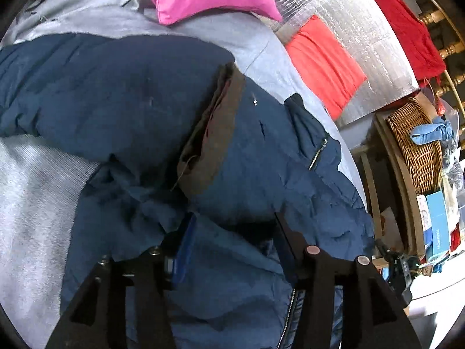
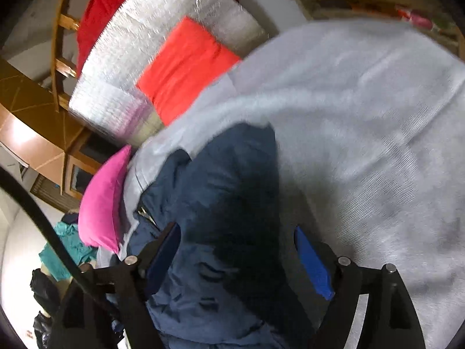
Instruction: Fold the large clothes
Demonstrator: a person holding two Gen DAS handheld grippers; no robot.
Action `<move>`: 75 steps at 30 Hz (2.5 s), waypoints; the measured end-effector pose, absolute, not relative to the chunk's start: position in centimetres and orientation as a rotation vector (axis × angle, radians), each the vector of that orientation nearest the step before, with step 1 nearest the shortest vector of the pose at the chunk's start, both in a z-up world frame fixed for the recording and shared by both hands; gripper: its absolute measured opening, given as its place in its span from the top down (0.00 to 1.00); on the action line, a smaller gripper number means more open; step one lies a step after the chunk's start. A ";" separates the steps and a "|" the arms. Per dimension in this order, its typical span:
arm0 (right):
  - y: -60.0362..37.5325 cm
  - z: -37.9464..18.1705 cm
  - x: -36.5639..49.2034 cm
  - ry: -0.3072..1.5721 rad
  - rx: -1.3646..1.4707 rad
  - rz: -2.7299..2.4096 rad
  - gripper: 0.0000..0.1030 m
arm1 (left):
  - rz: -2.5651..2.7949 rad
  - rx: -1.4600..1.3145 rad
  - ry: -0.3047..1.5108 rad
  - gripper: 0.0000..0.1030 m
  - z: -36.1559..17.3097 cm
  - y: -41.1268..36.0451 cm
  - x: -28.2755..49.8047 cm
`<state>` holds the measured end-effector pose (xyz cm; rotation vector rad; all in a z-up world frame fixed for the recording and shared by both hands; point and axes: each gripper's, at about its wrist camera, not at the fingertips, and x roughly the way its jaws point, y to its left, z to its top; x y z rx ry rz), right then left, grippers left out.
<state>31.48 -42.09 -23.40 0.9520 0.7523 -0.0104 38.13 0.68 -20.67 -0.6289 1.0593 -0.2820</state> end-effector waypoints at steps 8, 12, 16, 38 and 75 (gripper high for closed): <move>-39.9 -20.9 31.7 0.738 0.746 -0.087 0.76 | -0.272 -0.560 1.078 0.49 -22.3 -2.0 39.4; -41.7 -22.1 31.6 0.761 0.734 -0.171 0.76 | -0.296 -0.519 1.108 0.49 -22.5 -3.5 39.5; -42.6 -24.6 32.0 0.863 0.806 -0.145 0.70 | -0.294 -0.473 1.120 0.49 -22.5 -2.8 39.0; -31.9 -20.9 31.6 0.838 0.490 0.018 0.51 | 0.161 -1.117 0.794 0.15 -23.1 21.5 35.3; -39.4 -17.5 27.3 0.671 0.677 -0.074 0.50 | -0.522 -0.422 1.139 0.42 -22.1 -10.3 36.0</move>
